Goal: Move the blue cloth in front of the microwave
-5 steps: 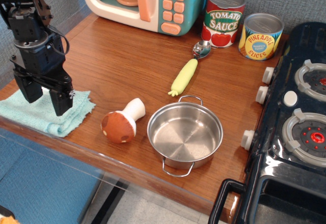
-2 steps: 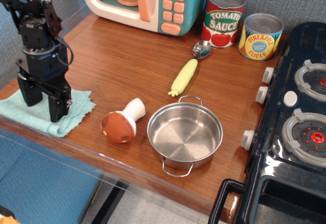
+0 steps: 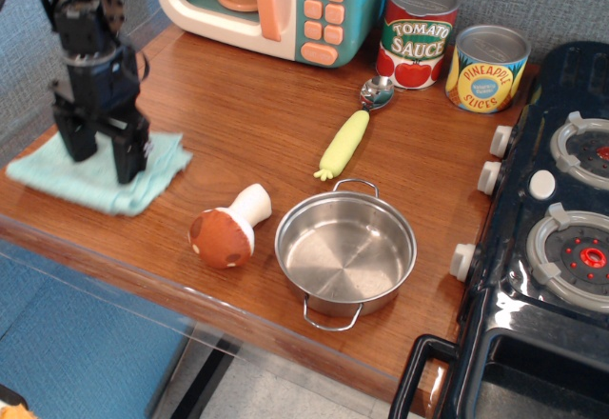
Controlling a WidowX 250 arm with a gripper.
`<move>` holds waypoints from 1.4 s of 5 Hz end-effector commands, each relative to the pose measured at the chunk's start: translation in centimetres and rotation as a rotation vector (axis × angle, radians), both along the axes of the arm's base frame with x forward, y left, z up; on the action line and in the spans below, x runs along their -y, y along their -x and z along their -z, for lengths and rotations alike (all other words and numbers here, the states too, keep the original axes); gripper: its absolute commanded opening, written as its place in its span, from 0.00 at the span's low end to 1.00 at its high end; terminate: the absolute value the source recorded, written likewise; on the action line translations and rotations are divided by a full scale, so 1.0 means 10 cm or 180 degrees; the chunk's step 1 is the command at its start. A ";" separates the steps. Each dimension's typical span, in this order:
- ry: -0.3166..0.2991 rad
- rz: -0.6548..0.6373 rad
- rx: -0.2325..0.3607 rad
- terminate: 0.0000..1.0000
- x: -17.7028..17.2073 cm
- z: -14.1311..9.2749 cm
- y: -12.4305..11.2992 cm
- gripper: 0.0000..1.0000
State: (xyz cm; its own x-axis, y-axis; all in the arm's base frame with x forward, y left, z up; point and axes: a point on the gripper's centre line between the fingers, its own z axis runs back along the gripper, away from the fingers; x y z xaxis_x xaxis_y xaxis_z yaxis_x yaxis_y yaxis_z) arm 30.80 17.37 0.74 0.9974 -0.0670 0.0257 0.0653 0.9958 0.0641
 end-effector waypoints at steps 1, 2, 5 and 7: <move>0.0085 0.0338 0.0202 0.00 0.36 -0.07 -0.80 1.00; 0.0050 0.0550 0.0257 0.00 0.60 -0.08 -1.03 1.00; -0.0046 -0.0220 0.0158 0.00 0.56 -0.52 -1.16 1.00; 0.0062 -0.0001 0.0566 0.00 0.67 -1.02 -1.11 1.00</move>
